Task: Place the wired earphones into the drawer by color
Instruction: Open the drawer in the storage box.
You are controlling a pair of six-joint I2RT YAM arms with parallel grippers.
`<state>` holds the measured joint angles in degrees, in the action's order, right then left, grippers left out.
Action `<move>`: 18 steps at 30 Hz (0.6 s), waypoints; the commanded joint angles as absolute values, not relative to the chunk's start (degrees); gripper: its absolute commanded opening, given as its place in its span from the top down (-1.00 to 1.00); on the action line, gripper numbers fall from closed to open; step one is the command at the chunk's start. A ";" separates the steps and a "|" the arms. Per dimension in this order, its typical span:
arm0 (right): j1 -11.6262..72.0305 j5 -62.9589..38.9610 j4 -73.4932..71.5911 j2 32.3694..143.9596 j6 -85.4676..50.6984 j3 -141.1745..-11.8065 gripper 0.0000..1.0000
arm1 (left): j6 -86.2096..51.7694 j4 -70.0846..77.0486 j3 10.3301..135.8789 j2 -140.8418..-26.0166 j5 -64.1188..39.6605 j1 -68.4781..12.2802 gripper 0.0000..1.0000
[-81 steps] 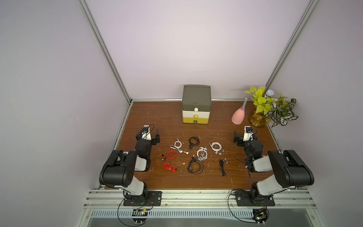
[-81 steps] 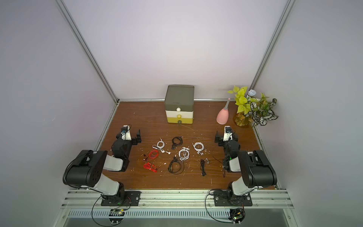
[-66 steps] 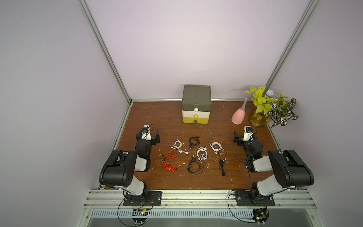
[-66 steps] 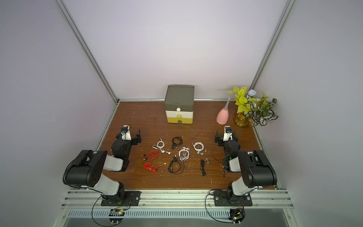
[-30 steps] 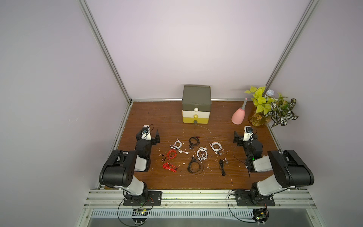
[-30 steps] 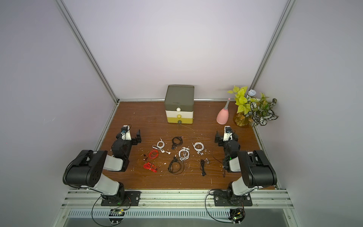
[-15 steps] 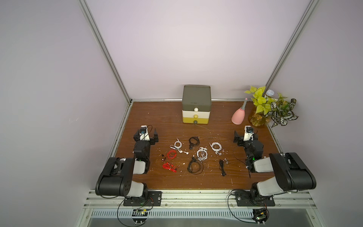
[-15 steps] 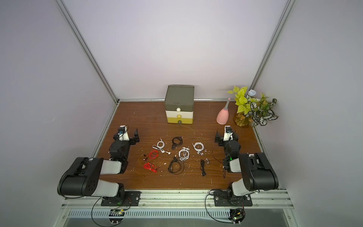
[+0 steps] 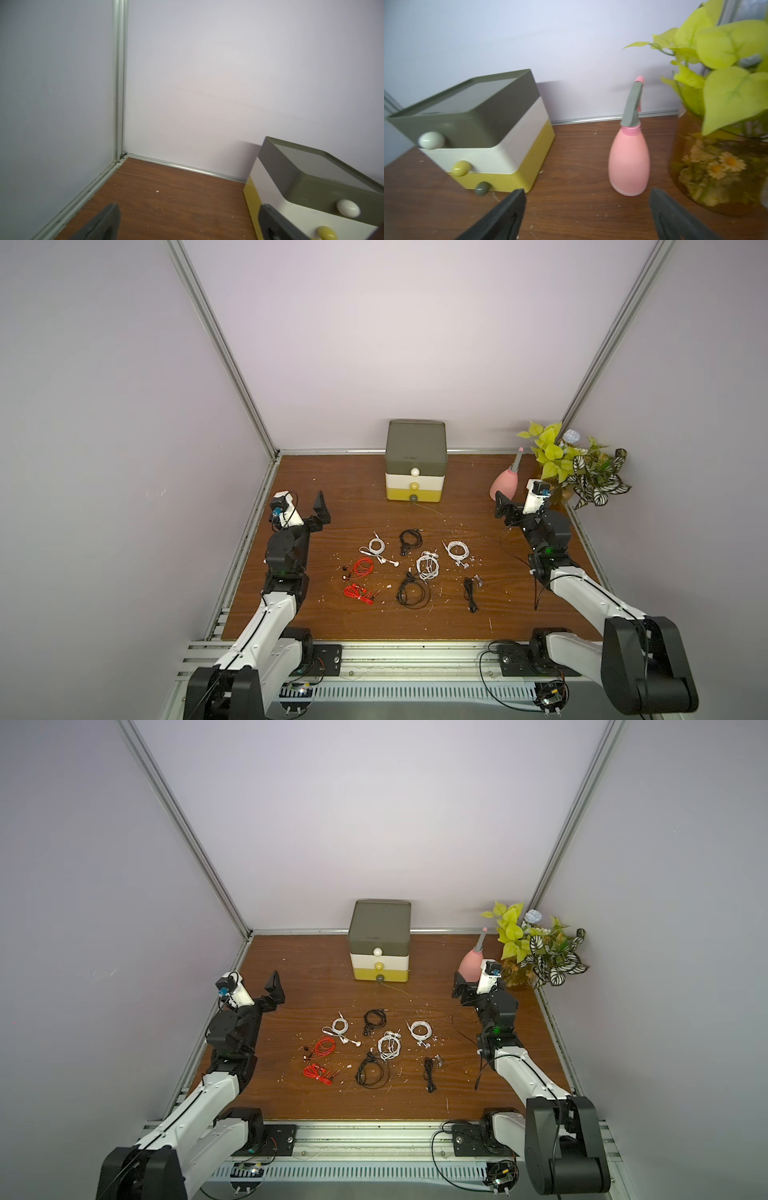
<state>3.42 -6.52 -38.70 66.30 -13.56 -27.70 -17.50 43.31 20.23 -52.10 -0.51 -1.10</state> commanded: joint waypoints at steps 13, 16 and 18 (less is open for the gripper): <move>11.83 -21.88 -25.50 72.06 -24.67 -35.76 -0.99 | -31.30 23.77 33.35 -58.21 -3.88 -14.27 -0.99; 12.63 -21.71 -25.38 72.10 -24.02 -35.13 -0.98 | -30.88 20.25 37.83 -61.80 1.45 -20.43 -0.99; 12.74 -21.39 -25.54 71.43 -23.86 -34.27 -0.99 | -31.60 19.02 40.99 -64.83 3.41 -23.56 -0.99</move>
